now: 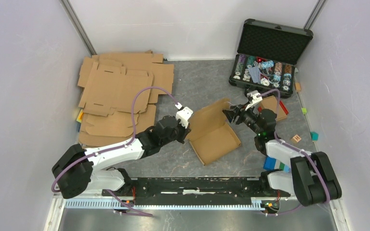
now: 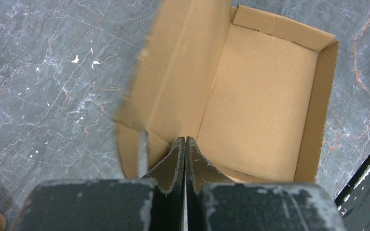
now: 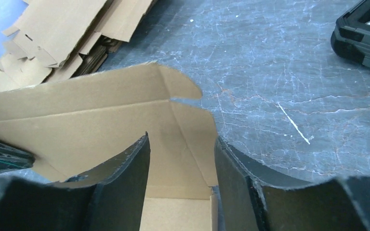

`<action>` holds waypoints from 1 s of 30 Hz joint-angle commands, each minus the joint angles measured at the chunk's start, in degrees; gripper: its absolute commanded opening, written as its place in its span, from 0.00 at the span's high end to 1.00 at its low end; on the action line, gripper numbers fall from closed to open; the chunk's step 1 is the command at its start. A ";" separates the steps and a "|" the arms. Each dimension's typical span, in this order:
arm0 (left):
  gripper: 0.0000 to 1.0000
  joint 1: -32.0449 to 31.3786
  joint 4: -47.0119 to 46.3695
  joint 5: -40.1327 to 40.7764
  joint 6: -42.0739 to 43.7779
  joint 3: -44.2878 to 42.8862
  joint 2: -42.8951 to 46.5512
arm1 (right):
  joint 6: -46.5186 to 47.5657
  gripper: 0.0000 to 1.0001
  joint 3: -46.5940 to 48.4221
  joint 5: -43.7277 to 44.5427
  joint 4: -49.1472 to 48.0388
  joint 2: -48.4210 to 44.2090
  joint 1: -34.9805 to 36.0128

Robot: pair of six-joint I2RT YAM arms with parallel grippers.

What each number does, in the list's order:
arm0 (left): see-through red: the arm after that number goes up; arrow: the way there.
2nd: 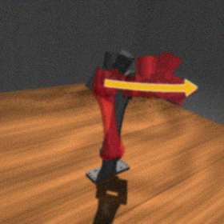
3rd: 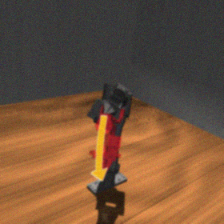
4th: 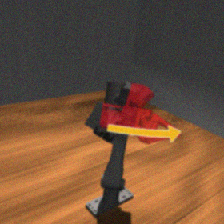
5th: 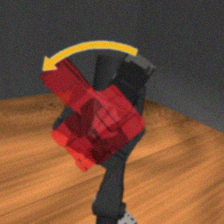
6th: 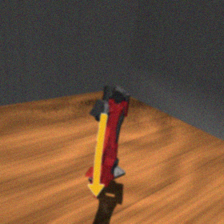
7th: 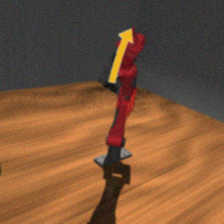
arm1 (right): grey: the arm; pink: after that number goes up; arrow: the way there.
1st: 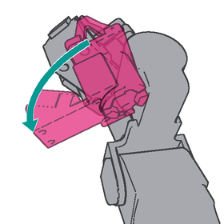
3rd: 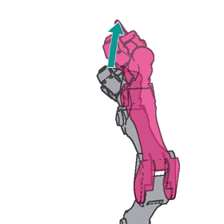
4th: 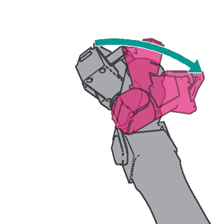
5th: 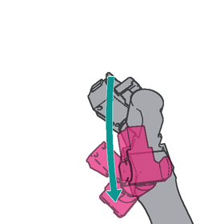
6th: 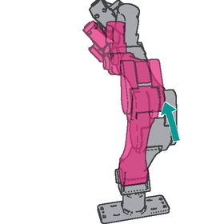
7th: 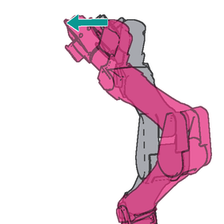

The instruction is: Fold the paper box

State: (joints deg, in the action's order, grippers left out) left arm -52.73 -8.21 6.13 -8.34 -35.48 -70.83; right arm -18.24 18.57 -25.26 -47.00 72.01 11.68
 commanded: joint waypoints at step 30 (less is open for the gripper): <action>0.59 5.05 -1.02 -5.70 -6.13 2.05 5.40 | -7.27 0.10 12.24 -19.57 -14.52 20.35 -3.70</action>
State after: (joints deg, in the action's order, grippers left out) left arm -49.60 -7.40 4.19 -11.07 -33.95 -67.07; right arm -23.05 28.58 -37.93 -52.29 90.32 8.12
